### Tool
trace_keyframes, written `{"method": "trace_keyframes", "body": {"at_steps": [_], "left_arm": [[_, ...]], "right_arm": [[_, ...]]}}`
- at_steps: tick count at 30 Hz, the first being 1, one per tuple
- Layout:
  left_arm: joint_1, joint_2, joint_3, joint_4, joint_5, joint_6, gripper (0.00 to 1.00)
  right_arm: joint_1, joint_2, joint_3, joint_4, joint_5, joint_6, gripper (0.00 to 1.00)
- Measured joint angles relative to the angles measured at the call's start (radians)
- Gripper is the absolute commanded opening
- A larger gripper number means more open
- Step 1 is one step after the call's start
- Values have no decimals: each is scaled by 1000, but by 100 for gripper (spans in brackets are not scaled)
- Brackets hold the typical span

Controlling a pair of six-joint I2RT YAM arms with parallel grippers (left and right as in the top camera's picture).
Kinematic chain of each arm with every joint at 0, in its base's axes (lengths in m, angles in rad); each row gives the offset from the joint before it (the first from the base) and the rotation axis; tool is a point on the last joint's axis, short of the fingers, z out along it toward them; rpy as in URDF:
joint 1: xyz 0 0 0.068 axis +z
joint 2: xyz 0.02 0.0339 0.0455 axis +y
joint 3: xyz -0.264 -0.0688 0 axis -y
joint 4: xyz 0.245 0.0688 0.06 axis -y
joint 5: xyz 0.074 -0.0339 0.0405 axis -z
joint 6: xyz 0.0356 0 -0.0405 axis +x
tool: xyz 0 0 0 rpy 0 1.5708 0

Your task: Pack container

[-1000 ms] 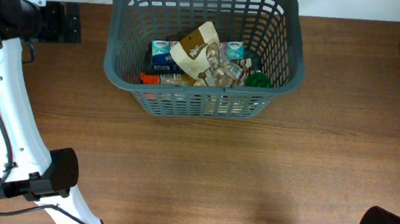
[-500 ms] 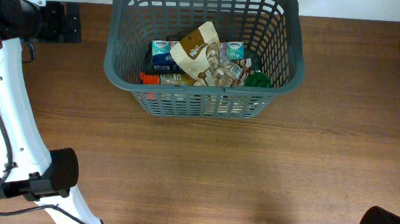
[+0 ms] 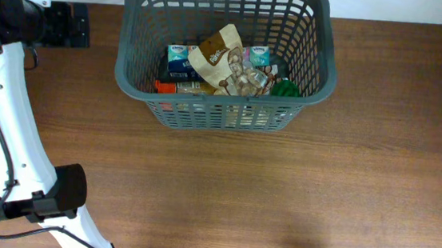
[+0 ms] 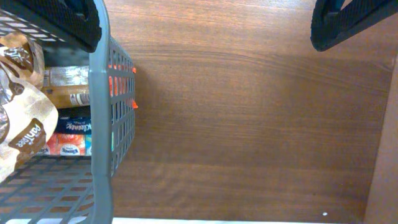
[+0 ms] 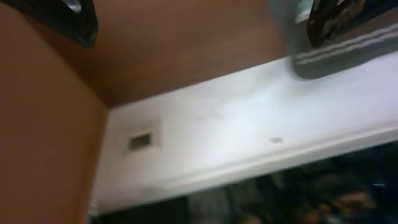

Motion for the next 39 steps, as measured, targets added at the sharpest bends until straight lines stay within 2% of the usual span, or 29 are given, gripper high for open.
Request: {"method": "trace_keyframes", "body": {"at_steps": [5, 8, 14, 16, 22, 29, 39], "left_arm": [[0, 0, 0, 0, 0, 0, 99], [0, 0, 0, 0, 0, 0, 99], [0, 0, 0, 0, 0, 0, 99], [0, 0, 0, -1, 0, 0, 99], [0, 0, 0, 0, 0, 0, 99], [0, 0, 0, 0, 1, 0, 99], [0, 0, 0, -1, 1, 0, 99]], "right_arm": [[170, -276, -228, 16, 7, -9, 99], [254, -519, -577, 224, 135, -16, 99], [282, -883, -1151, 682, 246, -16, 99], [283, -999, -1324, 769, 260, -16, 99], [283, -1200, -1745, 800, 278, -17, 99], [283, -1339, -1966, 801, 284, -17, 99], [283, -1386, -2079, 789, 286, -16, 99]]}}
